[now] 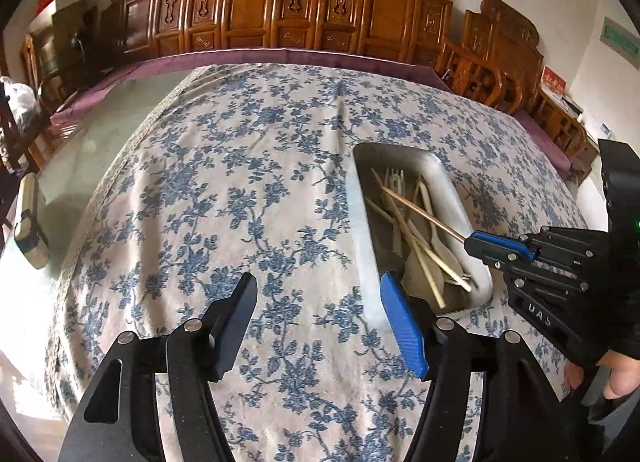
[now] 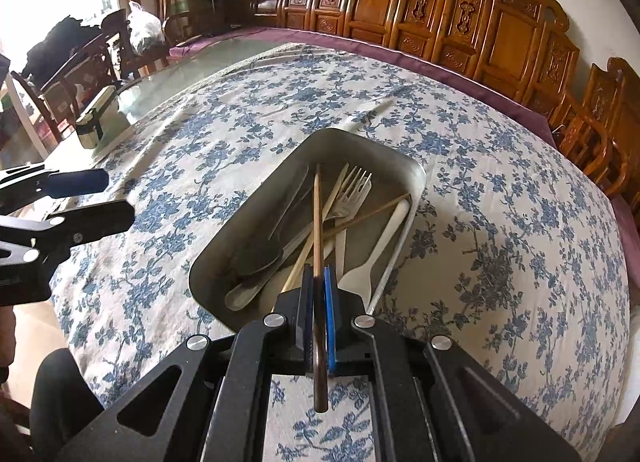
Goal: Organize utensils
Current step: 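Open the left tool to drop the metal spoon into the tray, then lower the wooden chopstick into the tray and open the right tool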
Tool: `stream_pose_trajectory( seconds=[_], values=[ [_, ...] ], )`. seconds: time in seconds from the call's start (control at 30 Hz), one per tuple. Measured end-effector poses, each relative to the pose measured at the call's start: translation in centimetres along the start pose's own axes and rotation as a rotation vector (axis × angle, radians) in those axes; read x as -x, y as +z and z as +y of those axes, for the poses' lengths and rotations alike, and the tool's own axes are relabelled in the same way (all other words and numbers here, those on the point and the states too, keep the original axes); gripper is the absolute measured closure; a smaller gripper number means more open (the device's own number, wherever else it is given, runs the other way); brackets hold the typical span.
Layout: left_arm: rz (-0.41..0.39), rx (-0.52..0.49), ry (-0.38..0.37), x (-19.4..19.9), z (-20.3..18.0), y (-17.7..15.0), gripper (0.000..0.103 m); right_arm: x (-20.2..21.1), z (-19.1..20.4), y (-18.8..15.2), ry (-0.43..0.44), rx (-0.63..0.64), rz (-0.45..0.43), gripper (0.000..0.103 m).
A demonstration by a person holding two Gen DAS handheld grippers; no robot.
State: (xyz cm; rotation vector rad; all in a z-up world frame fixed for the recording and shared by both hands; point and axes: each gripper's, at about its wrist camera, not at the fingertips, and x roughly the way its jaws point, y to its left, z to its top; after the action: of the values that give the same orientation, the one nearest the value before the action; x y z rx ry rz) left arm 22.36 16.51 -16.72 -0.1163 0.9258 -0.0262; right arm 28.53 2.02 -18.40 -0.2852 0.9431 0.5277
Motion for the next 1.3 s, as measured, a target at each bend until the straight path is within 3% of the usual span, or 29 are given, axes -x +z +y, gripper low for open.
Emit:
stream_pose_trajectory(
  seconds=[0.03,0.07,0.43,0.73,0.87,1.13,1.3],
  values=[
    [-0.007,-0.001,0.01,0.1,0.1,0.0,0.017,-0.2,-0.1,0.2,0.001,-0.005,0.001,0.097],
    [-0.03,0.0,0.019,0.4,0.4,0.0,0.015,-0.6,-0.2,0.4,0.002,-0.013,0.004,0.097],
    [-0.048,0.045,0.054,0.9,2.3,0.4,0.014,-3.1,-0.4,1.7,-0.003,-0.05,0.027,0.097],
    [-0.04,0.044,0.053,0.5,2.2,0.1,0.014,-3.5,-0.1,1.5,0.117,-0.103,0.032,0.094],
    [-0.038,0.041,0.05,0.5,2.0,0.1,0.014,-2.9,0.5,1.5,0.15,-0.087,0.011,0.094],
    [-0.049,0.018,0.046,0.8,0.7,0.0,0.014,-0.3,-1.0,0.4,0.13,-0.101,-0.046,0.094],
    [-0.066,-0.019,0.041,1.5,-1.2,-0.2,0.009,2.5,-2.6,-0.8,0.117,-0.125,-0.096,0.087]
  ],
)
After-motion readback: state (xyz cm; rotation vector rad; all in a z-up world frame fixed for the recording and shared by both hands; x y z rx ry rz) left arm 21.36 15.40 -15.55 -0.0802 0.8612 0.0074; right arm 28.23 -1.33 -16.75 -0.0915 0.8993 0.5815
